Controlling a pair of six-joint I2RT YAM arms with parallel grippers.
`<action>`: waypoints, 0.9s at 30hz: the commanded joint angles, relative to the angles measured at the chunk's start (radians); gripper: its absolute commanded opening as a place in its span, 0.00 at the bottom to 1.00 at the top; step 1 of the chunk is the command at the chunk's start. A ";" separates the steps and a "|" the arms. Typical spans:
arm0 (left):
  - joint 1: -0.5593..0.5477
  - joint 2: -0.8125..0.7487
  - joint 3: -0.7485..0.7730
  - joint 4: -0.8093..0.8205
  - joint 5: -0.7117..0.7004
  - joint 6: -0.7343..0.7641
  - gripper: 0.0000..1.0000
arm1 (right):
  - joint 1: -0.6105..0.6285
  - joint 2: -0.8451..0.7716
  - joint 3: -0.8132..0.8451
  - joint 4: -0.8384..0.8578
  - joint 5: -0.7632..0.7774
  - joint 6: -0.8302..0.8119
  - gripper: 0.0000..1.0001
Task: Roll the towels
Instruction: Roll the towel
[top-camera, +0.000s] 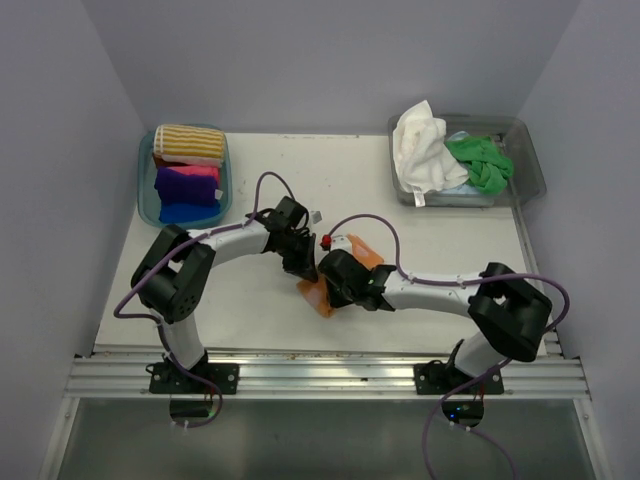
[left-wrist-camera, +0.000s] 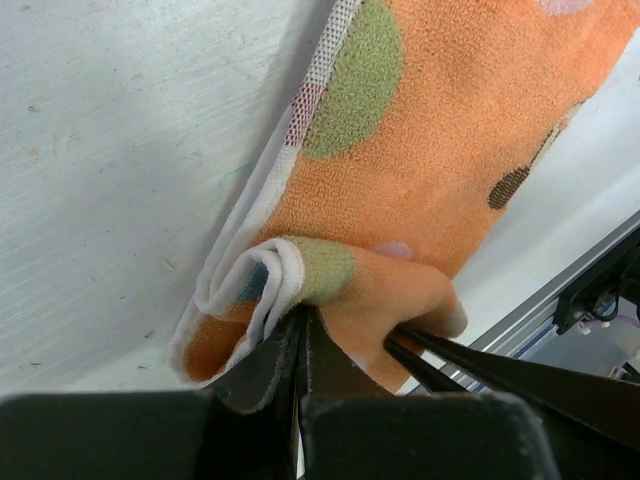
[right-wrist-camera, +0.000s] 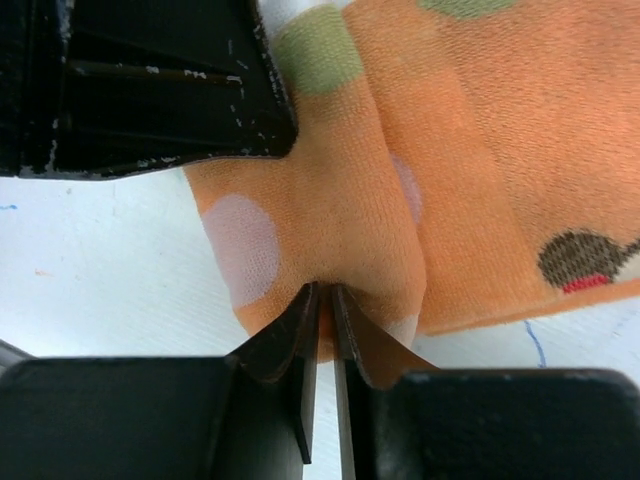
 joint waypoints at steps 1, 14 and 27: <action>0.009 -0.027 -0.004 0.008 0.032 0.030 0.00 | 0.009 -0.073 0.008 -0.084 0.078 0.011 0.16; 0.012 -0.011 -0.033 0.039 0.080 0.039 0.00 | 0.194 -0.043 0.154 -0.154 0.217 -0.293 0.51; 0.022 -0.004 -0.027 0.037 0.089 0.042 0.00 | 0.268 0.155 0.186 -0.118 0.369 -0.450 0.54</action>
